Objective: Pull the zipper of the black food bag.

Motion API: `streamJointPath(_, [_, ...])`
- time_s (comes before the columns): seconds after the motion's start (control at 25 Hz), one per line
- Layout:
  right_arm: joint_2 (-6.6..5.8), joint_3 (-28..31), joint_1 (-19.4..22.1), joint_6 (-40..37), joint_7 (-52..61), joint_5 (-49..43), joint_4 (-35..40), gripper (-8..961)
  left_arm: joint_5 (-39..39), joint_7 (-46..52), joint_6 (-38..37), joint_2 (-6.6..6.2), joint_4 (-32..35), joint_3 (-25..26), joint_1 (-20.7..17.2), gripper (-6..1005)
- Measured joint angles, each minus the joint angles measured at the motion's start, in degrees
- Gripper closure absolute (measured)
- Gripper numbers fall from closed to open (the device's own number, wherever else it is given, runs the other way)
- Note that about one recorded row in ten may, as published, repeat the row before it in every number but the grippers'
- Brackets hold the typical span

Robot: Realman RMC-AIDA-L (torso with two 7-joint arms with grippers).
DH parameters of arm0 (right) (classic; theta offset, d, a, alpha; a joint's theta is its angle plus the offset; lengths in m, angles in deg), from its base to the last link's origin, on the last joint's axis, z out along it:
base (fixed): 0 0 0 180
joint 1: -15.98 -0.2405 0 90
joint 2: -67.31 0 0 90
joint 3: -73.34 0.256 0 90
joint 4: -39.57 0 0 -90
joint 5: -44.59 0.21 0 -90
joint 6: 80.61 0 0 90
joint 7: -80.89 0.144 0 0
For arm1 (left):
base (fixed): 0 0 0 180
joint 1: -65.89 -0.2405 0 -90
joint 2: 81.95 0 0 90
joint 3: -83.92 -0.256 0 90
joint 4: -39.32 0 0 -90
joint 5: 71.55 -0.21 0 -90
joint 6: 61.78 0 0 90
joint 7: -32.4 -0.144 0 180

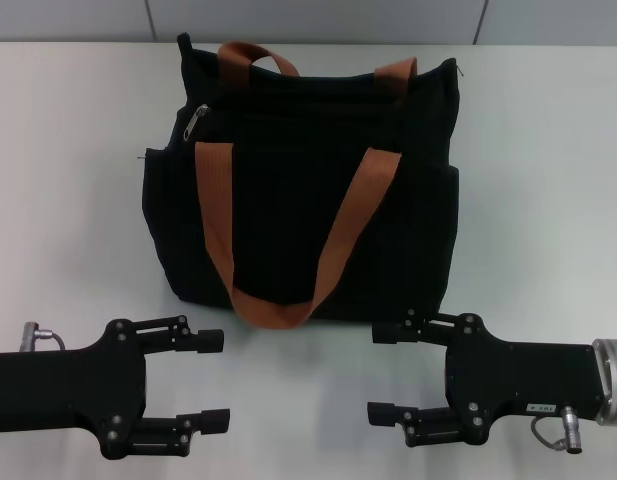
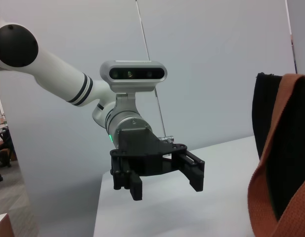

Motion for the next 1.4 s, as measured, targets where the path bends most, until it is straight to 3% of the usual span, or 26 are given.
streamJointPath(0.6, [0.0, 0.1, 0.2, -0.3, 0.0, 0.0, 0.0, 136, 0.4, -0.2, -0.7, 0.43, -0.3, 0.8, 0.0, 240])
streamJointPath(0.72, [0.0, 0.1, 0.2, 0.0, 0.0, 0.0, 0.0, 136, 0.8, -0.3, -3.0, 1.29, -0.5, 6.2, 0.9, 240])
streamJointPath(0.88, [0.0, 0.1, 0.0, 0.1, 0.0, 0.0, 0.0, 135, 4.1, -0.4, -6.6, 3.7, -0.6, 18.1, 2.5, 240])
streamJointPath(1.08, [0.0, 0.2, 0.2, 0.0, 0.0, 0.1, 0.0, 135, 16.9, 0.7, -5.9, 4.82, -1.0, 21.3, 2.9, 241])
streamJointPath(1.2, [0.0, 0.3, 0.5, -0.2, 0.0, 0.1, 0.0, 136, 19.9, 2.4, -2.6, 3.6, -1.2, 21.4, 3.8, 241])
streamJointPath(1.28, [0.0, 0.3, 0.5, -0.3, 0.0, 0.1, 0.0, 136, 19.1, 3.8, 1.5, 1.51, -1.0, 21.1, 4.9, 241])
streamJointPath(1.32, [0.0, 0.3, 0.6, -0.3, 0.0, 0.1, 0.0, 136, 19.1, 3.8, 1.5, 1.51, -1.0, 21.1, 4.9, 241])
streamJointPath(1.4, [-0.06, 0.3, 0.7, -0.3, 0.0, 0.1, 0.0, 136, 15.2, 5.3, 5.8, -1.19, -0.4, 20.7, 6.0, 241])
